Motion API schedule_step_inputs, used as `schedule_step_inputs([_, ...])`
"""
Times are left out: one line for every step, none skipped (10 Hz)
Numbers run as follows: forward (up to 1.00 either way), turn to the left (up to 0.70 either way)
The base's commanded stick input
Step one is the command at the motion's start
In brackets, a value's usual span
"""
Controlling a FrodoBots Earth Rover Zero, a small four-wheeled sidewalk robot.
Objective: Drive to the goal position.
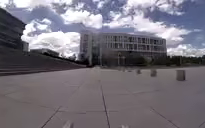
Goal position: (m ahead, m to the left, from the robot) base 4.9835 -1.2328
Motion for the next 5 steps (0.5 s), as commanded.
schedule_step_inputs([0.70, 0.00])
schedule_step_inputs([0.70, -0.05])
schedule_step_inputs([0.70, -0.33])
schedule_step_inputs([0.70, -0.33])
schedule_step_inputs([0.70, -0.32])
